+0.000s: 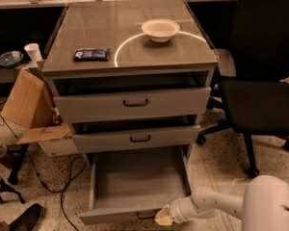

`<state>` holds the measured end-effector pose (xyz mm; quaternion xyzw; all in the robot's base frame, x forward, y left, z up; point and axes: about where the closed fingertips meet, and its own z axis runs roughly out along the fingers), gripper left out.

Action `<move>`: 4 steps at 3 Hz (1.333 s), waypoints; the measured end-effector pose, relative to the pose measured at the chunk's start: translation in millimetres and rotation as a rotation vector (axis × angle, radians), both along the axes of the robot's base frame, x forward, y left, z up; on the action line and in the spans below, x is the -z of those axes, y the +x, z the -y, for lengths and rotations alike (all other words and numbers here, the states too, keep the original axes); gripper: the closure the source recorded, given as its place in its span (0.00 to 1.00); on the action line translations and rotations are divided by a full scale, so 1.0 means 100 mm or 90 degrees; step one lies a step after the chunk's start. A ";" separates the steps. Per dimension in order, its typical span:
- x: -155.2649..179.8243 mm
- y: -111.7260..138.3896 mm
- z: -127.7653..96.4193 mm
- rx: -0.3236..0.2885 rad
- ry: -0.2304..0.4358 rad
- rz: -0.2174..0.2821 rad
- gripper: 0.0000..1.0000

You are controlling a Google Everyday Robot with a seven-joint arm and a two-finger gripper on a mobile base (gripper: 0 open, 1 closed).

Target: Close bottom drawer

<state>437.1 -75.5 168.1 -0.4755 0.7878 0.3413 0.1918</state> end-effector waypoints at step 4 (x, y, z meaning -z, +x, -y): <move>0.12 0.23 -0.21 0.021 -0.047 -0.008 0.16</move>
Offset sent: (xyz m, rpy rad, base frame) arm 0.3620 0.8529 -0.1330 -0.2944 0.0389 -0.1323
